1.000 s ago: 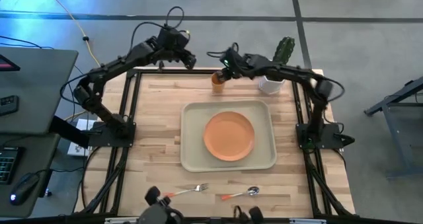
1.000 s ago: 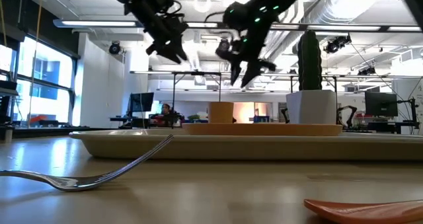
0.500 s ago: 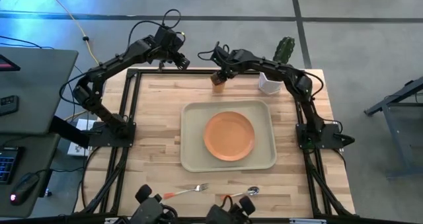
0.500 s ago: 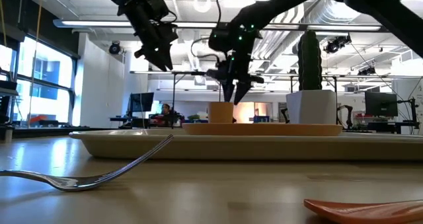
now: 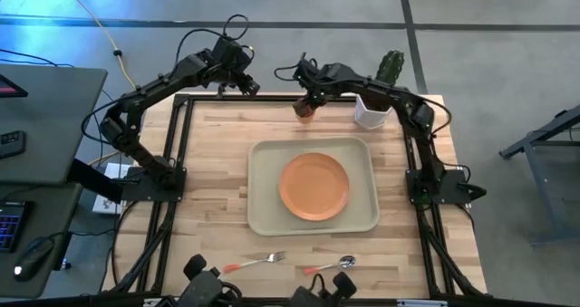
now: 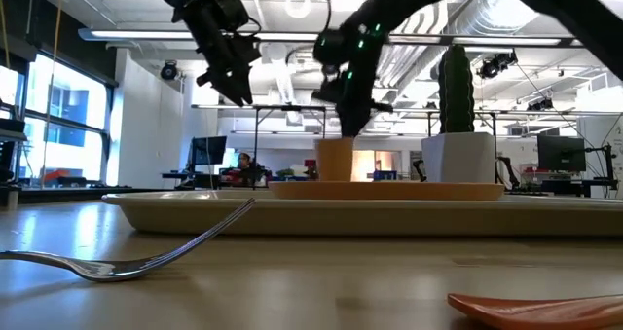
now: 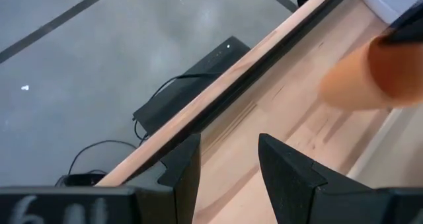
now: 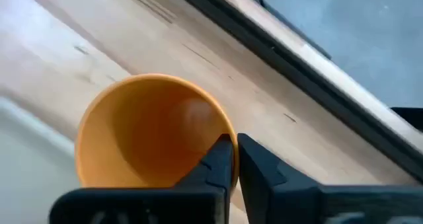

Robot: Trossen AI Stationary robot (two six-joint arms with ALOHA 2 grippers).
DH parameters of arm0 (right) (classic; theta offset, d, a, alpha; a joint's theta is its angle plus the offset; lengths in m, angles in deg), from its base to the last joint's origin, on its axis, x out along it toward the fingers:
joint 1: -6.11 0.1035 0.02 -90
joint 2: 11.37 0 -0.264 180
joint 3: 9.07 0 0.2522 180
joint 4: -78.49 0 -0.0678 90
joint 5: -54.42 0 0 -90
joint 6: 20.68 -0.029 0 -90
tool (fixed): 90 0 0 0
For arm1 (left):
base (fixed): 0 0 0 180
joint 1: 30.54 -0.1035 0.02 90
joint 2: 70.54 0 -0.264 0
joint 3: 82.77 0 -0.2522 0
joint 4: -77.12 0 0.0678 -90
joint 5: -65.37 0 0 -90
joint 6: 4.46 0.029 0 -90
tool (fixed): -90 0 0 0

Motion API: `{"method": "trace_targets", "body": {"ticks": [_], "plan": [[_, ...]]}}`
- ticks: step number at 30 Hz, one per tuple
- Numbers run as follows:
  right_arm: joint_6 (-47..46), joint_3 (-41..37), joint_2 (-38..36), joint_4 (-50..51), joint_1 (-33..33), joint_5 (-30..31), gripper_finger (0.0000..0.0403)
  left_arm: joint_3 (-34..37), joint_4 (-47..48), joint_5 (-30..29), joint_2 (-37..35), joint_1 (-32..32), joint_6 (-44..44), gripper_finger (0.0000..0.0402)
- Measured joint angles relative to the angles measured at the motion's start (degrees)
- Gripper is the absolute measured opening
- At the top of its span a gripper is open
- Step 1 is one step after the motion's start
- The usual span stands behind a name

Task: Pick and place plate/cup/fork/spoon on tray
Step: Put the orange up on the brown serving tray

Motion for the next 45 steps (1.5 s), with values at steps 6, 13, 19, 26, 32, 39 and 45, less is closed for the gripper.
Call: {"method": "trace_targets", "body": {"ticks": [6,13,19,26,32,39,45], "plan": [[2.2,0.0,-7.5,11.2,2.0,2.5,0.0002,0.0,5.1,0.0,0.0,0.1,-0.6,0.014],[1.4,-0.1,-16.1,11.8,3.9,4.9,0.0001,0.0,8.7,0.3,-0.5,1.6,-4.2,0.014],[-0.3,-1.1,-22.2,18.5,4.8,9.5,0.0001,0.0,8.3,-1.2,-3.5,8.5,-8.3,0.014],[-4.1,-26.5,-36.3,3.1,3.9,2.1,0.0,0.0,7.6,-3.9,-3.7,17.7,-12.5,0.014],[-10.1,-47.0,-47.2,-3.3,4.8,0.3,0.0,0.0,5.9,-8.1,-3.7,24.4,-17.1,0.014],[-12.7,-57.8,-49.7,-7.0,6.4,0.1,0.0,0.0,6.1,-7.1,-1.9,29.9,-21.4,0.014],[-10.9,-60.2,-49.7,-9.2,6.8,-0.4,0.0008,0.0,6.8,-7.4,1.2,34.3,-27.4,0.014]]}}
